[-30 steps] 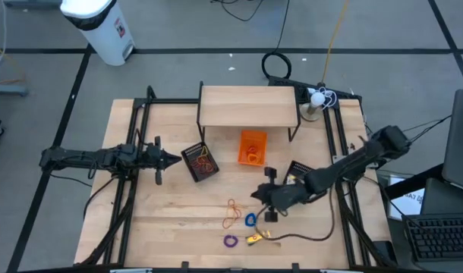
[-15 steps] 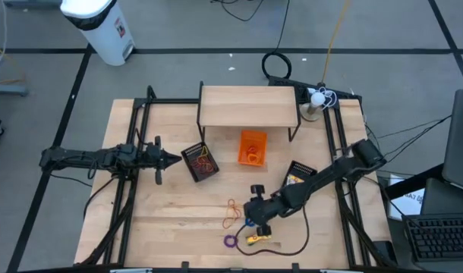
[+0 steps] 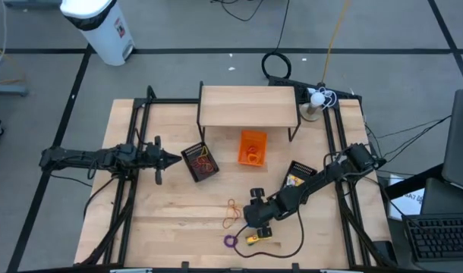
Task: Pick & Place Office Desk Supplies
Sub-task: Put the blue spring keychain into the orange bin
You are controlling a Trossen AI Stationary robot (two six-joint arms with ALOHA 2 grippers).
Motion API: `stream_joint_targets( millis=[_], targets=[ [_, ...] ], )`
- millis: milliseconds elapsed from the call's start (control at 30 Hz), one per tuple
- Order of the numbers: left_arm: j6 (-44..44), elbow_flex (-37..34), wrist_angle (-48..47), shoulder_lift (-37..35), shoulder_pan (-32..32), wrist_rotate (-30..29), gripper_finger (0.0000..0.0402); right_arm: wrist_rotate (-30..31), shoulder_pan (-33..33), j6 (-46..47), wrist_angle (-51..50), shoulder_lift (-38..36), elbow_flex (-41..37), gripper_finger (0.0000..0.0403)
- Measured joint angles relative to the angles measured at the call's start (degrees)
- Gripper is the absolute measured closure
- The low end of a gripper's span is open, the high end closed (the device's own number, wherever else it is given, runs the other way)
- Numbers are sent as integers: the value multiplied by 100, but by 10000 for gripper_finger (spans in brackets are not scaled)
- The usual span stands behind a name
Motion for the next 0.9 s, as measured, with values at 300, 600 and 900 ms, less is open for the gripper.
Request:
stream_joint_targets(
  millis=[300,600,900],
  targets=[
    [-1,7,0,0,0,0,382,-311,-124,239,-49,95,-4,344],
    [-2,9,0,0,2,0,382,-129,-150,116,85,-304,-56,391],
    [-2,11,2,0,2,-2,382,-238,-337,-754,2301,-2219,-1096,401]
  ],
)
